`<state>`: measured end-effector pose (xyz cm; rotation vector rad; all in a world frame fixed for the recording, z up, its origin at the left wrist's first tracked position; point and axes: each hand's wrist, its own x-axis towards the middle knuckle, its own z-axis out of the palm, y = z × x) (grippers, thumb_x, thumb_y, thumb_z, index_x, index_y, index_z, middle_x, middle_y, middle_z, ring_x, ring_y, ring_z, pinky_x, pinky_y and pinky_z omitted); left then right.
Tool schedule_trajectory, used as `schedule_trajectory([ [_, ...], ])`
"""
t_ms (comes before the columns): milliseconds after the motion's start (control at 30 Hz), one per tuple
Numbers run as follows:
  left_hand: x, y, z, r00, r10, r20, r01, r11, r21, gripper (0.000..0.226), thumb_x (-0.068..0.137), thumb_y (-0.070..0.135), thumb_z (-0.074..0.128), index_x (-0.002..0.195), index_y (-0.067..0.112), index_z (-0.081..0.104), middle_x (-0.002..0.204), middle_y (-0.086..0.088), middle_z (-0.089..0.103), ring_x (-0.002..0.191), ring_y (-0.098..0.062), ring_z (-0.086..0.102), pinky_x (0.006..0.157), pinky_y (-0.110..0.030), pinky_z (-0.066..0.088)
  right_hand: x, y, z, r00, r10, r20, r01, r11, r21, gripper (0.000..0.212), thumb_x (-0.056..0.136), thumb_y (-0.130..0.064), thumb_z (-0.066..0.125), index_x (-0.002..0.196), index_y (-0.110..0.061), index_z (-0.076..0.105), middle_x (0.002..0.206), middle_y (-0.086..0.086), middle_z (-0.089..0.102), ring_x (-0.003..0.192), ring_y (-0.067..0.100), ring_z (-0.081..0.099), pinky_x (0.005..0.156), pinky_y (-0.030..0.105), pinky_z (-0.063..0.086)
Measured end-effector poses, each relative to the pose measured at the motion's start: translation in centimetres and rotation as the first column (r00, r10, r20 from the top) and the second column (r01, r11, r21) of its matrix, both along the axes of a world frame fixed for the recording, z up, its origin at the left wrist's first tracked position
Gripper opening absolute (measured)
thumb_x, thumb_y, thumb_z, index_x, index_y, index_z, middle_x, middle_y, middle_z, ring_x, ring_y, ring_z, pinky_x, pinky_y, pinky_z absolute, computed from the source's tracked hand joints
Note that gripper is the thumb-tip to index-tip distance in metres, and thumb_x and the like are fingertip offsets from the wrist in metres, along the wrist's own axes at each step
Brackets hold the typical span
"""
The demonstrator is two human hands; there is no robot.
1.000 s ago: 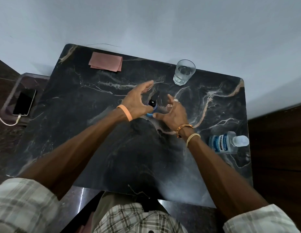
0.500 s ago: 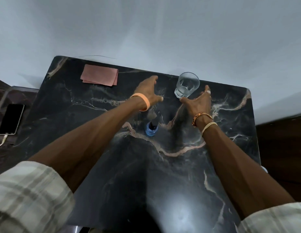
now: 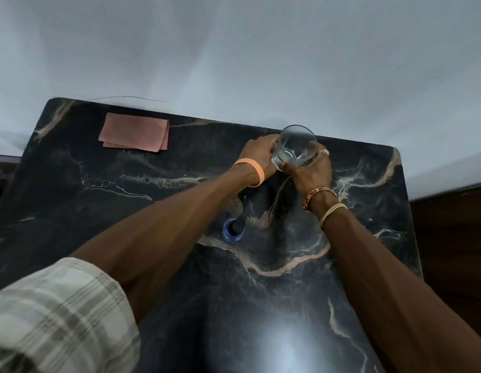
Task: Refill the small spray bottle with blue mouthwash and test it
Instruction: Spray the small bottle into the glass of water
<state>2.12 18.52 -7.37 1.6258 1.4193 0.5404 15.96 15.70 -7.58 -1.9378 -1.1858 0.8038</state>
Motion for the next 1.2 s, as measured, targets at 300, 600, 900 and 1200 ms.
schedule_trajectory([
  [300,-3.1,-3.5,9.7,0.995,0.105,-0.004,-0.103,0.985,0.142,0.055,0.071,0.015,0.081,0.123,0.017,0.063,0.116,-0.005,0.071,0.095,-0.023,0.07,0.087,-0.041,0.058,-2.8,-3.2,9.8,0.992,0.106,0.074,-0.114,0.988,0.109,0.086,0.063,-0.03,0.09,0.137,-0.016,0.047,0.123,0.0,0.06,0.101,0.014,0.058,0.079,0.02,0.05],
  [600,-10.5,-9.8,19.5,0.935,0.353,0.031,-0.345,0.887,0.306,0.065,0.071,0.016,0.084,0.13,0.011,0.058,0.126,-0.007,0.066,0.111,-0.021,0.064,0.094,-0.03,0.051,-9.3,-6.4,19.8,0.935,0.332,0.127,-0.354,0.904,0.242,0.093,0.06,-0.042,0.091,0.138,-0.016,0.047,0.134,0.003,0.059,0.116,0.02,0.059,0.085,0.022,0.043],
  [900,-19.9,-19.8,18.2,0.849,0.526,0.056,-0.518,0.805,0.29,0.044,0.073,0.007,0.078,0.115,0.011,0.067,0.105,-0.007,0.073,0.093,-0.019,0.07,0.086,-0.042,0.058,-18.4,-12.1,18.7,0.786,0.604,0.127,-0.617,0.762,0.195,0.088,0.056,-0.043,0.091,0.13,-0.018,0.052,0.124,0.002,0.065,0.107,0.021,0.063,0.088,0.037,0.055],
  [1200,-22.6,-28.3,10.4,0.775,0.629,0.058,-0.631,0.765,0.128,0.054,0.073,0.001,0.079,0.122,0.014,0.063,0.107,-0.006,0.073,0.091,-0.016,0.071,0.087,-0.038,0.058,-22.3,-18.1,10.4,0.691,0.72,0.062,-0.723,0.69,0.047,0.077,0.054,-0.042,0.092,0.117,-0.025,0.051,0.107,-0.007,0.064,0.097,0.015,0.062,0.08,0.031,0.054],
])
